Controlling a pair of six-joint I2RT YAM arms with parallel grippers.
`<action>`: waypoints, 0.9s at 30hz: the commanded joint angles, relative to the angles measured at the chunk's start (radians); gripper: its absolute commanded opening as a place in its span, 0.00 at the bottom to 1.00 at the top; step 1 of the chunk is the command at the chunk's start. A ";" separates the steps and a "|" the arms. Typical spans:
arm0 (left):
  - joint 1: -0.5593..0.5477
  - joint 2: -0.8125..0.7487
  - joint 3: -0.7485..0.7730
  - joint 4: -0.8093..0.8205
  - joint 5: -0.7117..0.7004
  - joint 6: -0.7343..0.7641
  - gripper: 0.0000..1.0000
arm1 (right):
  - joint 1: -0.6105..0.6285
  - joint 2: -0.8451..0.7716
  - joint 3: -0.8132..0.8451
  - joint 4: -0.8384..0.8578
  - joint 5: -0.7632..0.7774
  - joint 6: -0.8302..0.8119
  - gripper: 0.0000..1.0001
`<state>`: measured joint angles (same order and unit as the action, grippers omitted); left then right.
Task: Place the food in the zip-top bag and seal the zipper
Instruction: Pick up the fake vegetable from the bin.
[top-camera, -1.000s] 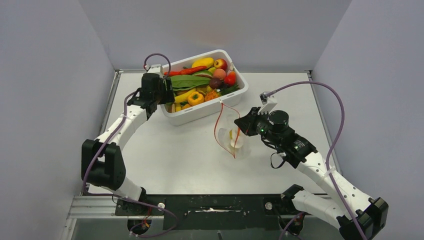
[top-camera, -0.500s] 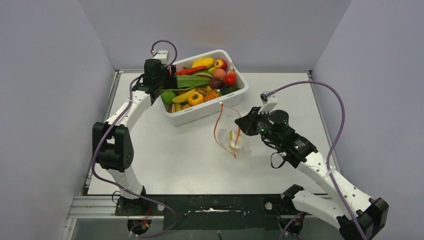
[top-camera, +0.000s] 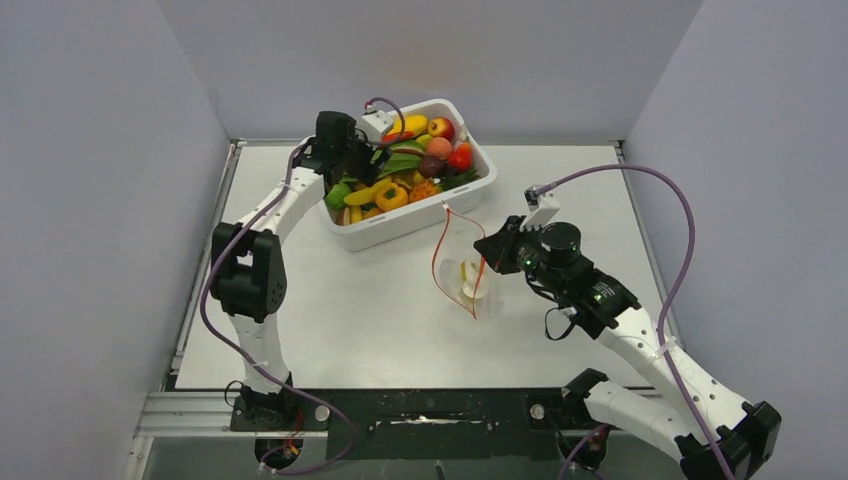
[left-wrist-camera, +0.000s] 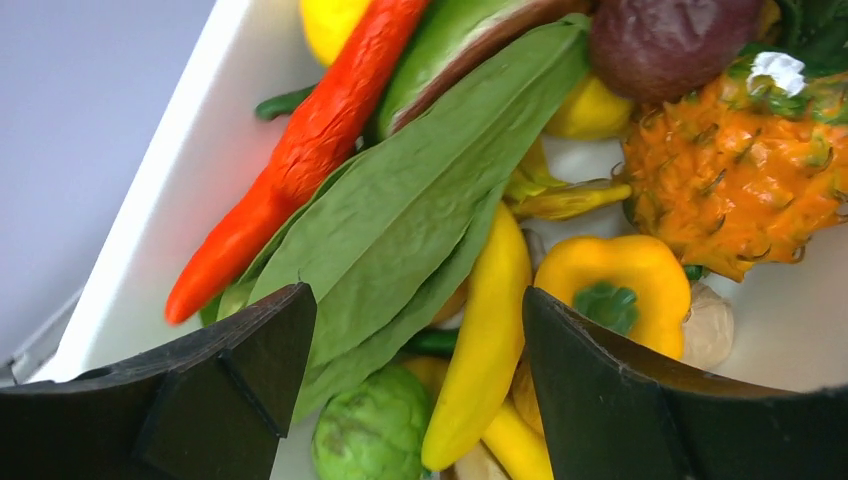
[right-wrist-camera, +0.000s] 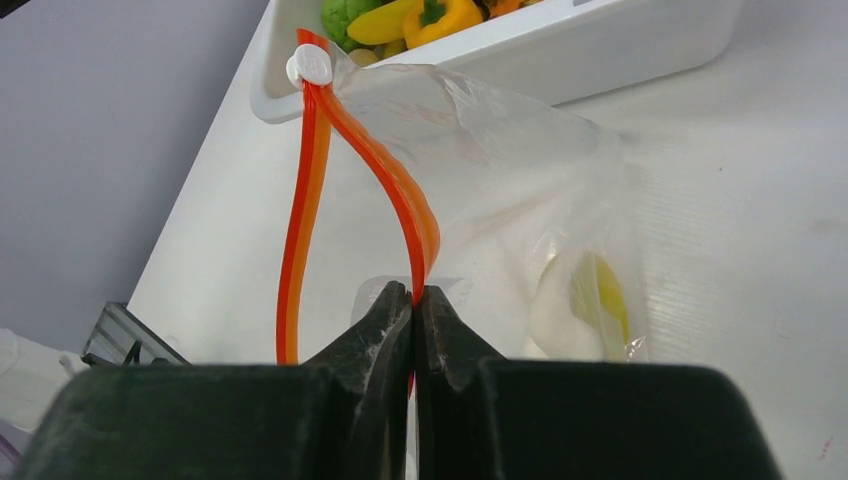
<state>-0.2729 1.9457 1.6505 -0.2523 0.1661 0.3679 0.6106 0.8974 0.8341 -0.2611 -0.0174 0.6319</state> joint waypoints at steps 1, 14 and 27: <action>-0.009 0.064 0.123 -0.031 0.061 0.197 0.76 | 0.008 -0.018 0.057 -0.014 0.026 -0.020 0.00; -0.029 0.279 0.282 -0.062 -0.153 0.372 0.77 | 0.009 -0.021 0.076 -0.046 0.055 -0.015 0.00; -0.094 0.176 0.135 0.091 -0.267 0.369 0.27 | 0.009 -0.042 0.057 -0.029 0.067 -0.008 0.00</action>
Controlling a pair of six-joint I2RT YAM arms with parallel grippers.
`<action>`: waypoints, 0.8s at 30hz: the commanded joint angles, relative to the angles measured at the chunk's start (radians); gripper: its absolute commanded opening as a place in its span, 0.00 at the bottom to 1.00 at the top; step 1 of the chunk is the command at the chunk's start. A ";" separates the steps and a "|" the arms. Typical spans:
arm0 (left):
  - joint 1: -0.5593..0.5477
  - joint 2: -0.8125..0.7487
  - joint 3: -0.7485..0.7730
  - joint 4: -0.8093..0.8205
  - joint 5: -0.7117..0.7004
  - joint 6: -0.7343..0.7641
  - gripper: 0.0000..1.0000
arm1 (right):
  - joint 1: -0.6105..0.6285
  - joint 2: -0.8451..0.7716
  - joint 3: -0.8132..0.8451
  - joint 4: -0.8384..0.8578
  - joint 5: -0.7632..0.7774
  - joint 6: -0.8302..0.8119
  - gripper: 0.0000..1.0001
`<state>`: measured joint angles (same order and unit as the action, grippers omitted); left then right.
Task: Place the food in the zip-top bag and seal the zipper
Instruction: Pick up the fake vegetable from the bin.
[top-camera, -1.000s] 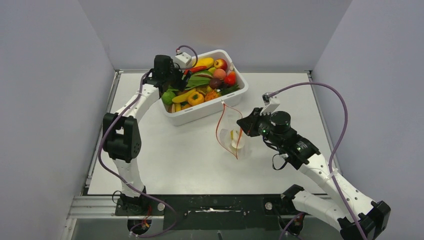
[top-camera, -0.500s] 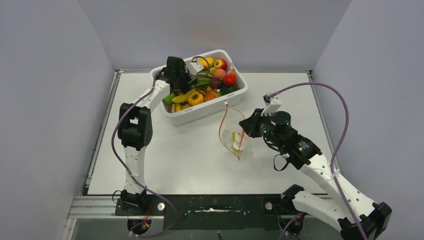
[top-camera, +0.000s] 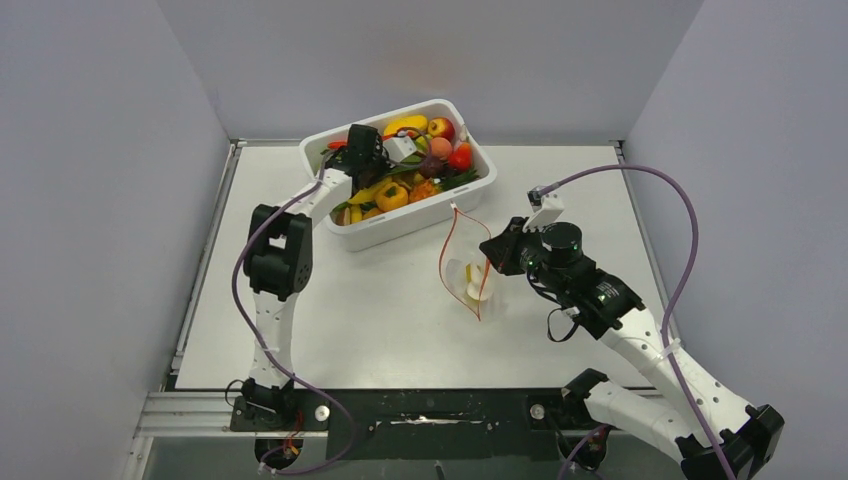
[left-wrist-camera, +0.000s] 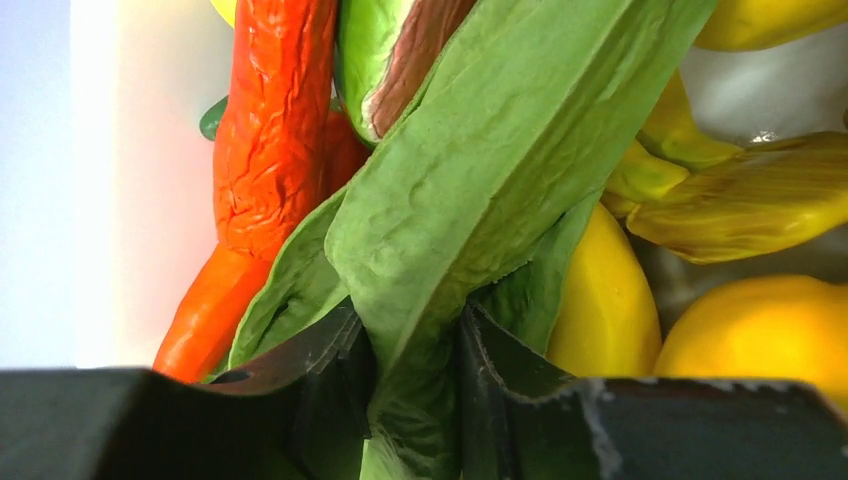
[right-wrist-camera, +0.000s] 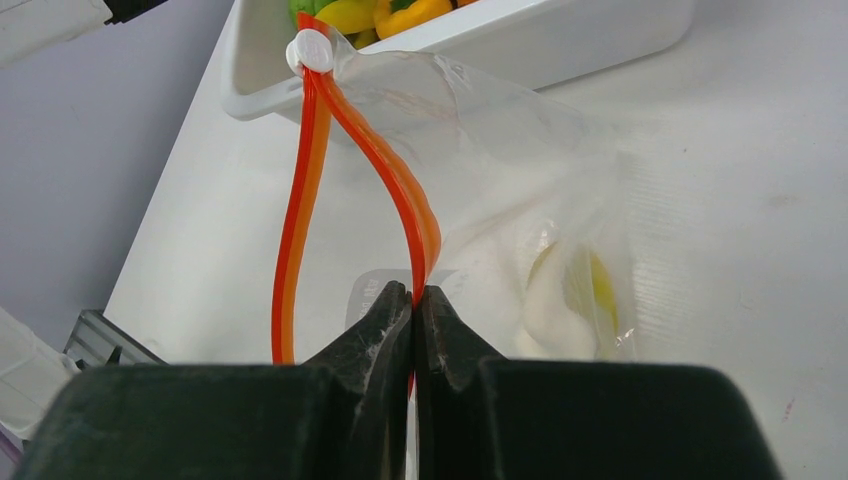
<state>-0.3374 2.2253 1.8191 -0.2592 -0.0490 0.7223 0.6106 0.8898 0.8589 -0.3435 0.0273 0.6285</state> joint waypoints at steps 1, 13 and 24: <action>-0.039 -0.125 -0.049 0.106 -0.059 0.015 0.25 | 0.009 -0.038 0.026 0.056 0.023 -0.003 0.00; -0.097 -0.334 -0.148 0.107 -0.004 -0.204 0.20 | 0.010 -0.045 0.008 0.100 0.010 0.015 0.00; -0.092 -0.495 -0.179 0.006 0.068 -0.451 0.17 | 0.008 -0.044 0.026 0.091 0.050 0.034 0.00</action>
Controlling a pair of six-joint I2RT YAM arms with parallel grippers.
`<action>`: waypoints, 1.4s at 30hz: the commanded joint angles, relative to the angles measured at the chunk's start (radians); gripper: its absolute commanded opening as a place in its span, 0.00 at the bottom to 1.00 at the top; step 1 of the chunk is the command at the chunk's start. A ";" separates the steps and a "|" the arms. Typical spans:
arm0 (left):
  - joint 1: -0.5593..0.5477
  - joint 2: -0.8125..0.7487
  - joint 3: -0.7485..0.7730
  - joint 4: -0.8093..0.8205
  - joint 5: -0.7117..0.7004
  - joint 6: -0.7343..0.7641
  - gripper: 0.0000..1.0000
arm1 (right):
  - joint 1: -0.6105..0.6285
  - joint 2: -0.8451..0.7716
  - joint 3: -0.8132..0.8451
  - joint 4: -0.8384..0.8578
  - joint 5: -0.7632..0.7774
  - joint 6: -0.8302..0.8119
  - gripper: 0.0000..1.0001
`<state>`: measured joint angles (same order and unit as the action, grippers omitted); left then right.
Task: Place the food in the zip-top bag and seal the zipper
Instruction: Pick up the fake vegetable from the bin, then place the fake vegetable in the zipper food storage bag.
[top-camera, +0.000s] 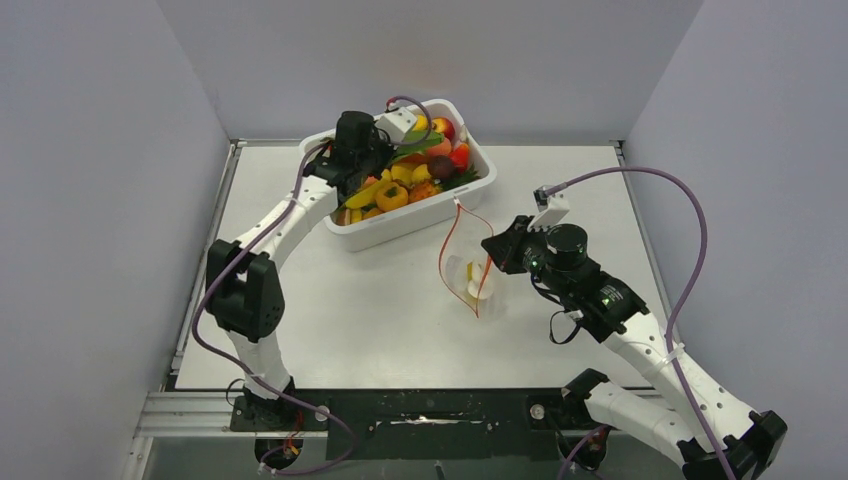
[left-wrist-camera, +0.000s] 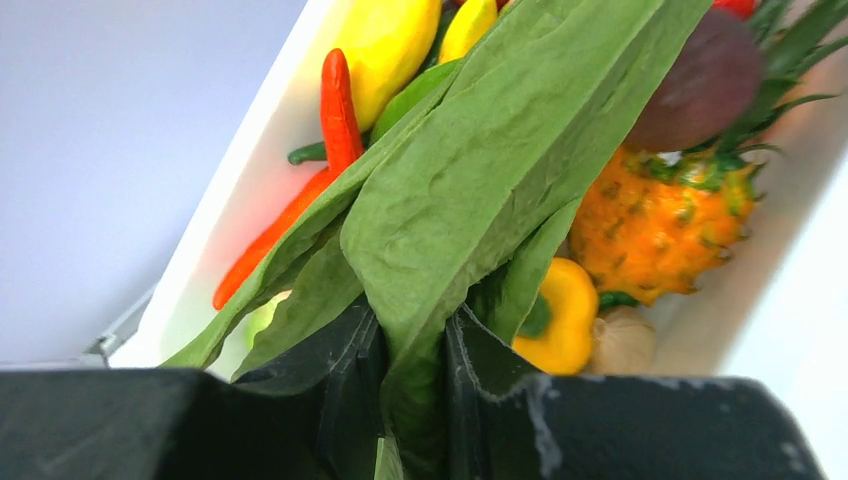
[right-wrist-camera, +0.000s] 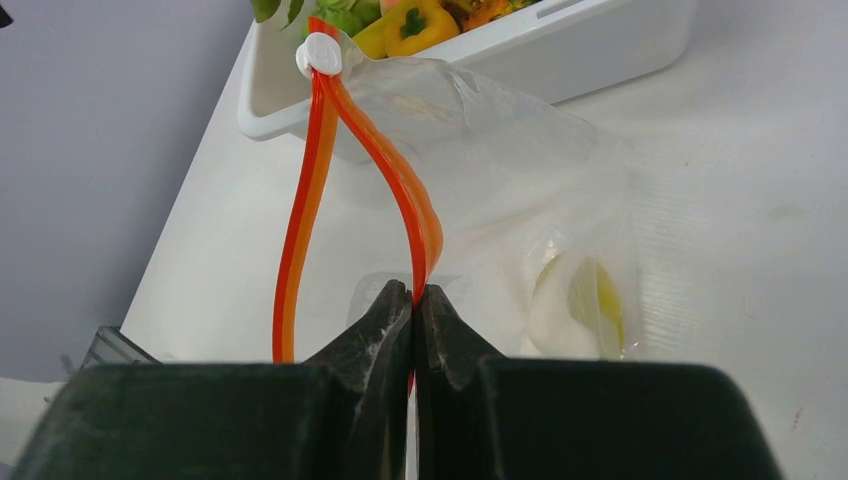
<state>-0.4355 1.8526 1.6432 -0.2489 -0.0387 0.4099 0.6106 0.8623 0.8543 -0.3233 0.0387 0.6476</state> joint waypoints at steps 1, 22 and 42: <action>0.006 -0.145 -0.015 -0.011 0.072 -0.167 0.17 | 0.009 -0.017 0.031 0.071 0.044 0.015 0.00; -0.213 -0.703 -0.476 0.025 0.091 0.054 0.17 | -0.009 0.073 0.147 -0.020 0.127 -0.002 0.00; -0.541 -0.687 -0.511 -0.063 -0.446 0.341 0.14 | -0.010 0.143 0.166 -0.021 0.061 0.089 0.00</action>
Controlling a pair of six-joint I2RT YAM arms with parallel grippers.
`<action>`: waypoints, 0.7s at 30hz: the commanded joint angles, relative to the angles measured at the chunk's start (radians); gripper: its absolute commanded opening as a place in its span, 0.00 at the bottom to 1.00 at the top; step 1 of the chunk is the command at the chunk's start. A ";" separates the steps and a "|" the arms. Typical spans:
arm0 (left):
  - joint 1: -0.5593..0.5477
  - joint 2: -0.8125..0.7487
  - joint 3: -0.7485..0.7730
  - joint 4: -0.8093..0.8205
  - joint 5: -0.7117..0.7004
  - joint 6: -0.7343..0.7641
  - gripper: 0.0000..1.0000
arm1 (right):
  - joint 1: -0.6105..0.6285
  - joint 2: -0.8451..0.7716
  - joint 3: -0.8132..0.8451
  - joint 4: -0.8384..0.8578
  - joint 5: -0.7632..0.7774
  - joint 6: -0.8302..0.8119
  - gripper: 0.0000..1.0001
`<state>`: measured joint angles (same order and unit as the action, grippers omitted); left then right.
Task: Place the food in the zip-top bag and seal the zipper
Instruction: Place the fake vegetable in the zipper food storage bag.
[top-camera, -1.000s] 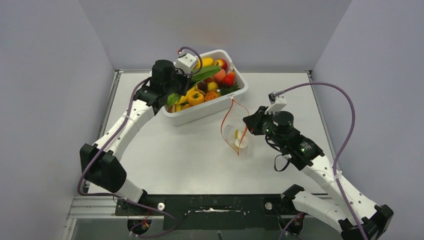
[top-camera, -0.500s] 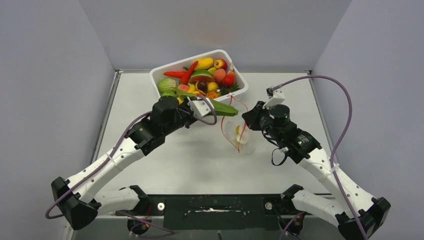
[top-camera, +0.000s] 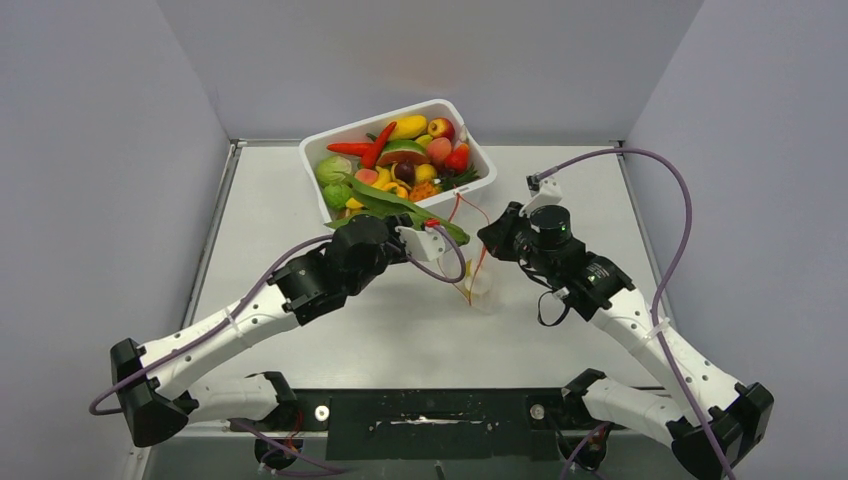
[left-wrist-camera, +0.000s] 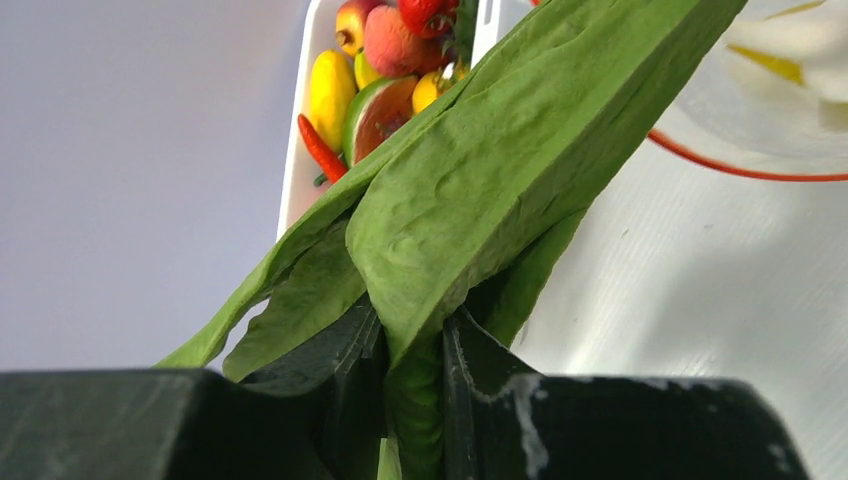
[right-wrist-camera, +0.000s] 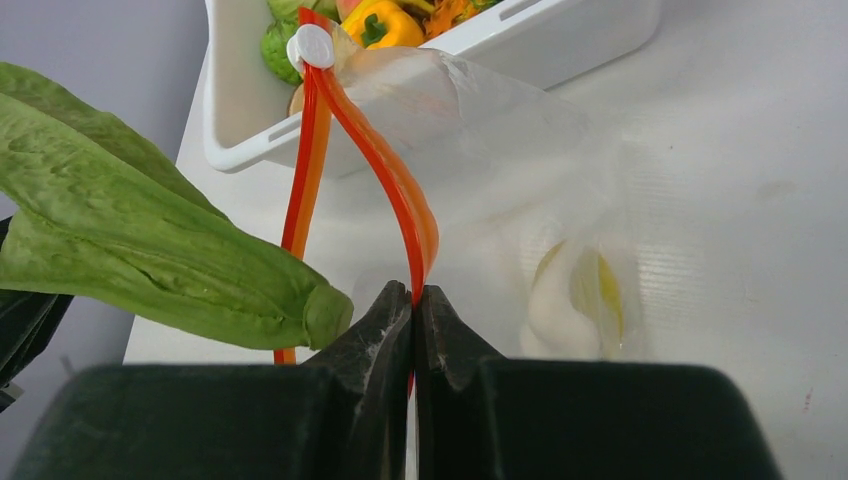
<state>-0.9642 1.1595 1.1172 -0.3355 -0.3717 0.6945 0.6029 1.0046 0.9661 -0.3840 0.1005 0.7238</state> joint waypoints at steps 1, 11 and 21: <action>-0.016 0.013 0.015 0.020 -0.129 0.063 0.14 | -0.003 0.003 0.055 0.041 -0.004 0.012 0.00; -0.082 0.107 0.036 0.025 -0.273 0.166 0.14 | -0.001 0.047 0.089 0.064 -0.047 0.015 0.00; -0.185 0.114 0.004 0.114 -0.332 0.226 0.38 | 0.000 0.065 0.050 0.114 -0.107 0.037 0.00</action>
<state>-1.1275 1.2903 1.1168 -0.3290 -0.6609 0.8921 0.6029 1.0756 1.0004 -0.3645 0.0311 0.7452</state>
